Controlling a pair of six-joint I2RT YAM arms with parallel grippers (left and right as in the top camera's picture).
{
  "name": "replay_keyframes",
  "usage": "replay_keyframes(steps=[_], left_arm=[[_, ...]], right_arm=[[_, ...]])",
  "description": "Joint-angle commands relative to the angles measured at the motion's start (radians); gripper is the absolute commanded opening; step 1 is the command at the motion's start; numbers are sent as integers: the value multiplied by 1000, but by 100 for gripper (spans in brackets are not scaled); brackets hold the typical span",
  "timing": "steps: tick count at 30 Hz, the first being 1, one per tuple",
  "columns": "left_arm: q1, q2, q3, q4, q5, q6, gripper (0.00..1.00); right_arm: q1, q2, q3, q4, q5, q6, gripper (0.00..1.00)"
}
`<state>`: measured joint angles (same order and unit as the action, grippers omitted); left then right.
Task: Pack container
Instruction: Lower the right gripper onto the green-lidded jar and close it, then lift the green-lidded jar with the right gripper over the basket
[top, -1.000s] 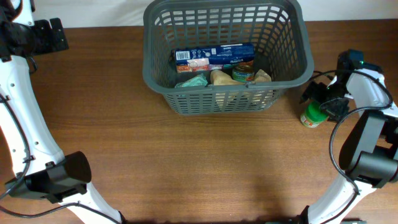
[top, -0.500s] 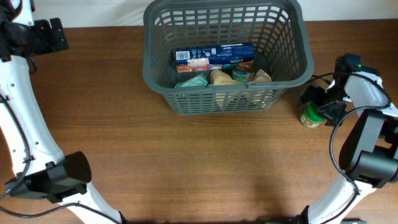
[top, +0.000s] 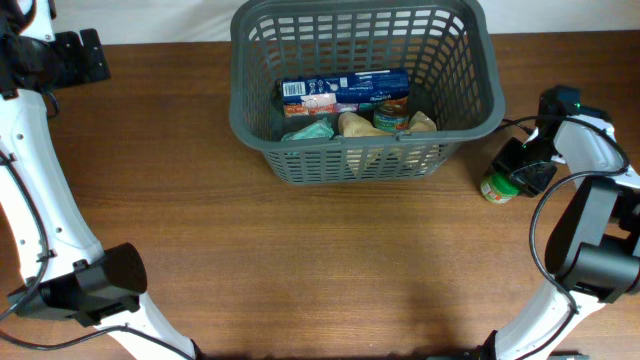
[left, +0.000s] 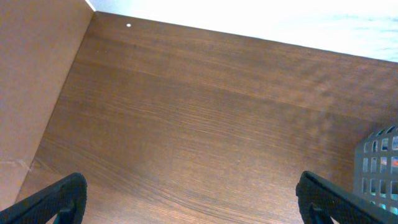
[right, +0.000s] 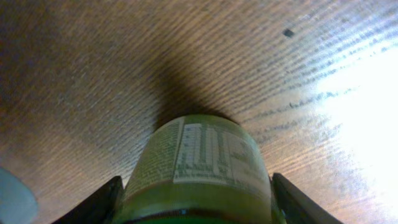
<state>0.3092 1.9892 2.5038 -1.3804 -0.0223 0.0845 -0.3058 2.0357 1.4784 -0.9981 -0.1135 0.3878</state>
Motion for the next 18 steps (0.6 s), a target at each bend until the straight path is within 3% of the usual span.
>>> replay_keyframes(steps=[1,5,13,18], left_arm=[[2,6,0,2,10,-13,99],[2,6,0,2,10,-13,99],[2,6,0,2,10,-13,99],[2,6,0,2,10,-13,99]], right_arm=[[6,-7,-9,3,-6,-4,51],[5,-7,-9,0,5,-4,47],[-22,-16,3,-11,73,-3,49],[-67,-52,125,-88,73,-4,48]])
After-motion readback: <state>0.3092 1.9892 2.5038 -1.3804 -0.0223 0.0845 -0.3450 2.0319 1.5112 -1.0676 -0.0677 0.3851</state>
